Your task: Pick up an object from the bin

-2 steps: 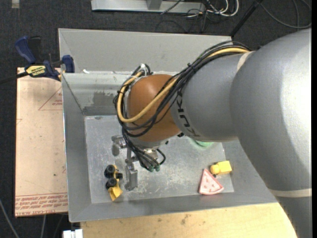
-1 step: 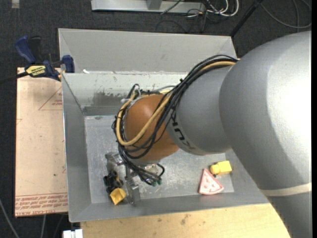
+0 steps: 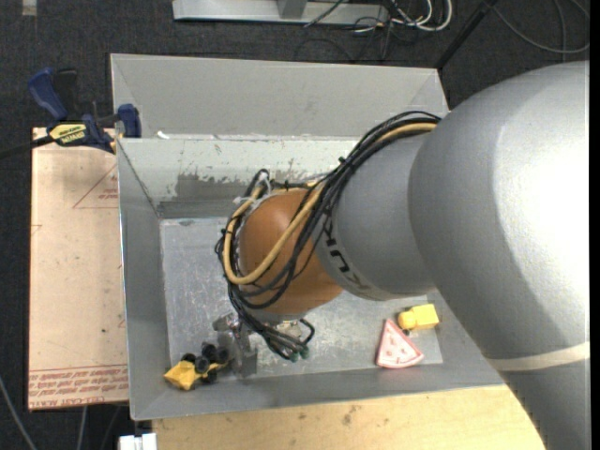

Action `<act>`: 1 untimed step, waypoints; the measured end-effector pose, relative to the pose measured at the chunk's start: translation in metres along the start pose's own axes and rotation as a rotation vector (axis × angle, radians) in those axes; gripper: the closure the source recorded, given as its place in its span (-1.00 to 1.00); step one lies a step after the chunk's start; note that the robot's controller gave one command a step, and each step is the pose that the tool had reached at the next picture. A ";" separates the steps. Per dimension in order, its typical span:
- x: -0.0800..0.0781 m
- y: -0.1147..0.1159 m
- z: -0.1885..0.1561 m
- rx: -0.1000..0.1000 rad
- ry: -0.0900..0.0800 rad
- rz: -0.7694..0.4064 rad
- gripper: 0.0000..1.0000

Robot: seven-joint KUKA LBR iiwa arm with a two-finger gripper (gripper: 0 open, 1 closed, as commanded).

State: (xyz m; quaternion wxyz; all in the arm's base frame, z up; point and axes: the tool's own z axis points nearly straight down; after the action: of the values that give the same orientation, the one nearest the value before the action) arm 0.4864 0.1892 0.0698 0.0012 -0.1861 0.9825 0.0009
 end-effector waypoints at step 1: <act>-0.003 -0.001 -0.002 0.001 -0.012 0.003 -1.00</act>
Offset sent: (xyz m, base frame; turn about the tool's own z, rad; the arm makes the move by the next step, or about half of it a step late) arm 0.0000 0.0000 0.0000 0.0000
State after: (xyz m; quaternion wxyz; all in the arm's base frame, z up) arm 0.4899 0.1894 0.0717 0.0074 -0.1848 0.9827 0.0017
